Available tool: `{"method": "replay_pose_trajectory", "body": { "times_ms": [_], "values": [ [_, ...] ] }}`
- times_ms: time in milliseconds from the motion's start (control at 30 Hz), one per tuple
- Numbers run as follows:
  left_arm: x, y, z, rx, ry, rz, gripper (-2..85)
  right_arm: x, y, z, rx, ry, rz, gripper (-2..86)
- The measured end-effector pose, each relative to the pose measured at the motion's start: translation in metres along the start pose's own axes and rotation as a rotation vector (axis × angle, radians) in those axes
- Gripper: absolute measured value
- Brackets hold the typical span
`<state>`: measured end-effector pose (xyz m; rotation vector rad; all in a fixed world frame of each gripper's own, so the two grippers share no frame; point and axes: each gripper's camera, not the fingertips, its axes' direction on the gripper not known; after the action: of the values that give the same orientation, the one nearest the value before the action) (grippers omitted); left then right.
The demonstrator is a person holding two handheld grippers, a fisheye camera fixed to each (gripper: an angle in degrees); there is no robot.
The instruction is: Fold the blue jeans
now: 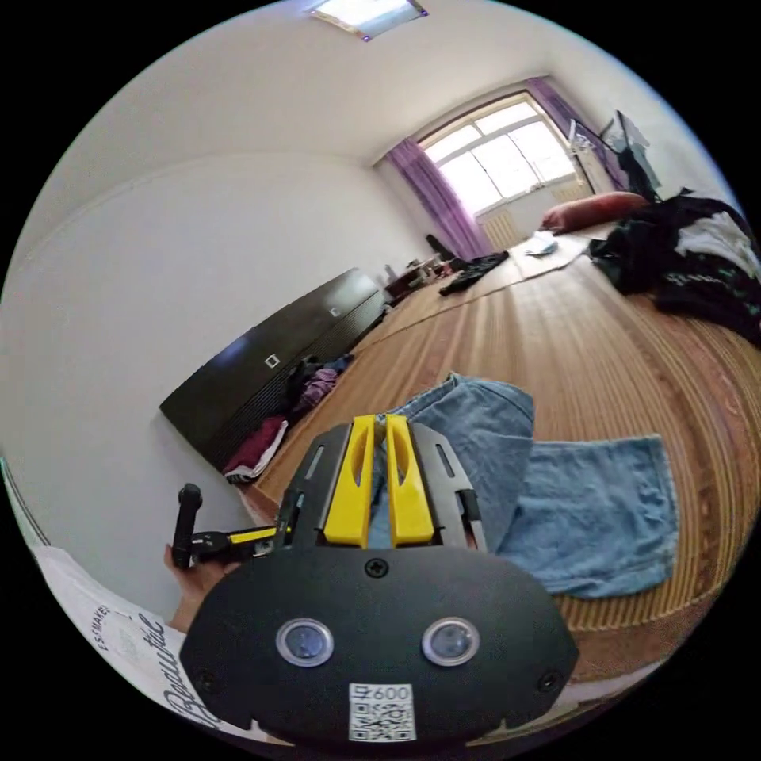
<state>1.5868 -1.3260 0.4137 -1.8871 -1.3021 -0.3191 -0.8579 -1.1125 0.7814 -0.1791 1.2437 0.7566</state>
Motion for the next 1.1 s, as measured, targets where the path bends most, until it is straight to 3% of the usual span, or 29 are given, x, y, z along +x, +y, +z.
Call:
{"method": "replay_pose_trajectory", "body": {
  "times_ms": [267,467,667,867,1100],
  "values": [
    [-0.062,-0.071,-0.077,0.033,-0.025,-0.199,0.9,-0.092,0.124,0.167,-0.195,-0.162,-0.156,-0.8],
    [-0.096,-0.110,-0.108,-0.009,-0.105,-0.296,0.9,-0.081,0.254,0.240,-0.360,-0.143,-0.157,-0.8],
    [-0.110,-0.188,-0.128,-0.046,-0.106,-0.323,0.9,-0.032,0.329,0.241,-0.365,-0.165,-0.181,-0.8],
    [-0.067,-0.318,-0.115,-0.145,0.019,-0.112,0.7,0.007,0.382,0.191,-0.230,-0.198,-0.206,-0.8],
    [-0.023,-0.415,-0.124,-0.236,0.047,-0.027,0.6,0.041,0.431,0.177,-0.242,-0.168,-0.261,-0.8]
  ]
}}
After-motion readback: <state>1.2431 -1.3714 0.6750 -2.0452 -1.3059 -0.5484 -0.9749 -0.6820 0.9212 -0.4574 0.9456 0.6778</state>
